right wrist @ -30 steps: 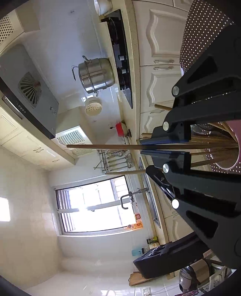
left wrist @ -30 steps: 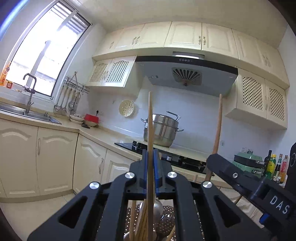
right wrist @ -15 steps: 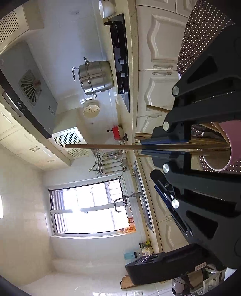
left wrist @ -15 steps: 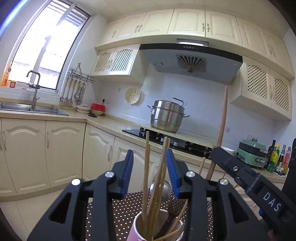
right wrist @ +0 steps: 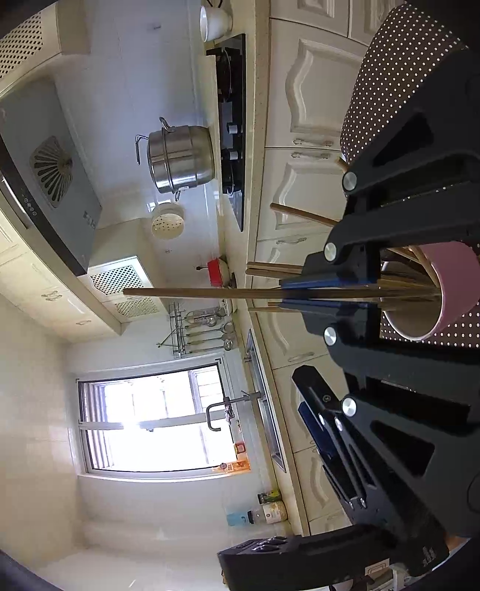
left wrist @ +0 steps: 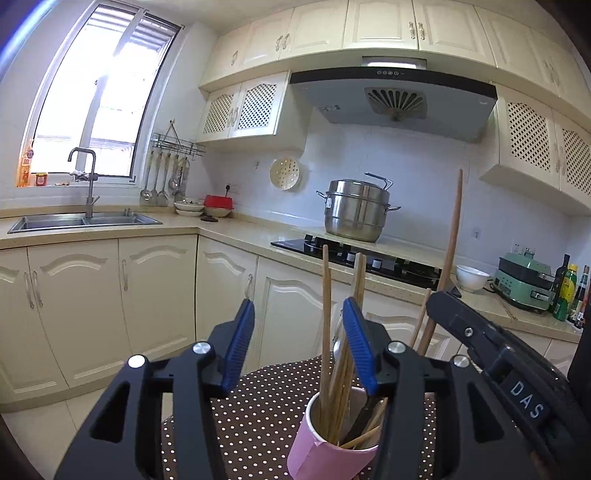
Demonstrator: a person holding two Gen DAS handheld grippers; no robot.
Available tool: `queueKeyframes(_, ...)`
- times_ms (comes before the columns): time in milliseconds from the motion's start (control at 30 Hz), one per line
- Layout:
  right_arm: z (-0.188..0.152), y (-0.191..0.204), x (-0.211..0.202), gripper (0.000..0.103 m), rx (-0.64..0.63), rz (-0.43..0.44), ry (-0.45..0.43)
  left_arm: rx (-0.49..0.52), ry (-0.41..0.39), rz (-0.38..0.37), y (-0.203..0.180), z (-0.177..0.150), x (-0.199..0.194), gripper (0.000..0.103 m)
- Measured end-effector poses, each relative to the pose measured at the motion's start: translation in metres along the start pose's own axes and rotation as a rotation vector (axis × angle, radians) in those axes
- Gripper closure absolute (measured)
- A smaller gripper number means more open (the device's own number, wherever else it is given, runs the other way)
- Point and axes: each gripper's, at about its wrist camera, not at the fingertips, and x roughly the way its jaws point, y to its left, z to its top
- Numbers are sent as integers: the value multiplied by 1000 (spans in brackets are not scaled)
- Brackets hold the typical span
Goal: Organize utensils
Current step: 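Move both open grippers back toward the light-blue knife and last chopstick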
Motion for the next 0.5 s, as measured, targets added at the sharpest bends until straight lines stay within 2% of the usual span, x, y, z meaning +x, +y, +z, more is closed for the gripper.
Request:
queueKeyframes(233,0,5,0,93,-10,-17,36,-10,9,0,4,5,-10,46)
queueKeyframes(300,0,6,-3,64,-9,-30,34,-14,9,5,5,7,-14,45)
queueKeyframes(333,1,6,-7,57,-5,-32,23,-25,4,18,7,8,-17,44)
queueKeyframes(367,1,6,-9,53,-2,-28,19,-34,5,15,9,9,-19,42)
queueKeyframes(500,6,10,-20,50,-14,-32,8,-40,3,14,11,14,-31,42)
